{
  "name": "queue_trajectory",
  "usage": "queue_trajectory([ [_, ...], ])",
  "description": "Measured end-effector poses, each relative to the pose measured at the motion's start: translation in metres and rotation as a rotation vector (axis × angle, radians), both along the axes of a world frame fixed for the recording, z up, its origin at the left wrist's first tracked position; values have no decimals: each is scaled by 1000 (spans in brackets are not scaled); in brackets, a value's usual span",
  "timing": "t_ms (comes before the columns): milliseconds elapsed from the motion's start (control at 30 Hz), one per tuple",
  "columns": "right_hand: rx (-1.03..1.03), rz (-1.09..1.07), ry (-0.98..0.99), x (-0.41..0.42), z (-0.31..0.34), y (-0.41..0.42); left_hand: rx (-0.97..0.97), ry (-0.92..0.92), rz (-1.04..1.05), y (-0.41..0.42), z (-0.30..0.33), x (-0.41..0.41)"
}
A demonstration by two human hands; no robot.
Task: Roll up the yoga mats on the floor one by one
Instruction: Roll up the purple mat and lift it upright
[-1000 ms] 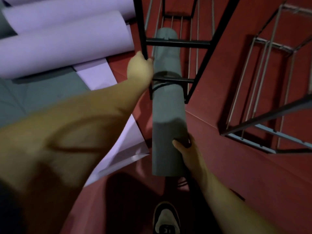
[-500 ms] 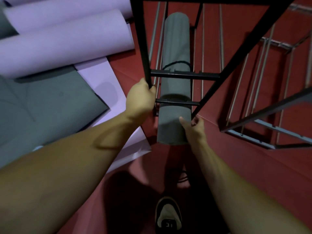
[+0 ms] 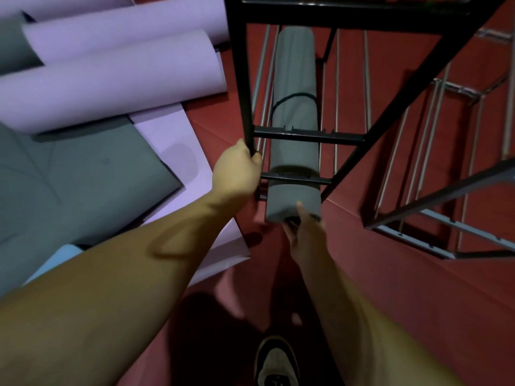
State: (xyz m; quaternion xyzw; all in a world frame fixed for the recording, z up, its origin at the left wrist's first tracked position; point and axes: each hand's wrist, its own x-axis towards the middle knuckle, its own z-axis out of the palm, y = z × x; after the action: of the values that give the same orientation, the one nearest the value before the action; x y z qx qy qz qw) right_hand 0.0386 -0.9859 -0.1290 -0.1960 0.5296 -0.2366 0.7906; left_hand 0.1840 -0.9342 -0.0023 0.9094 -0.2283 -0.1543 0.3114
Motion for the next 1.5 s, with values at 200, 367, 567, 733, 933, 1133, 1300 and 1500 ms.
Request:
queue_trajectory([
  [200, -51, 66, 74, -1, 6, -6, -9, 75, 11, 1, 3, -1],
  [367, 36, 233, 220, -5, 29, 46, 2, 266, 24, 49, 11, -3],
  [567, -88, 693, 159, 23, 101, 136, 118, 363, 203, 196, 35, -17],
  [733, -289, 1178, 137, 40, 193, 246, 65, 464, 475, 371, 104, -66],
  [933, -754, 1737, 35, 25, 295, 357, 66, 417, 611, 527, 192, -152],
  [1133, -983, 2089, -9, -14, 365, 463, 31, 448, 694, 656, 236, -226],
  [1300, -1475, 2420, 130, -21, 375, 499, -39, 451, 734, 705, 242, -240],
  [1500, -1618, 2412, 385, 25, 346, 470, -3, 417, 641, 692, 224, -183],
])
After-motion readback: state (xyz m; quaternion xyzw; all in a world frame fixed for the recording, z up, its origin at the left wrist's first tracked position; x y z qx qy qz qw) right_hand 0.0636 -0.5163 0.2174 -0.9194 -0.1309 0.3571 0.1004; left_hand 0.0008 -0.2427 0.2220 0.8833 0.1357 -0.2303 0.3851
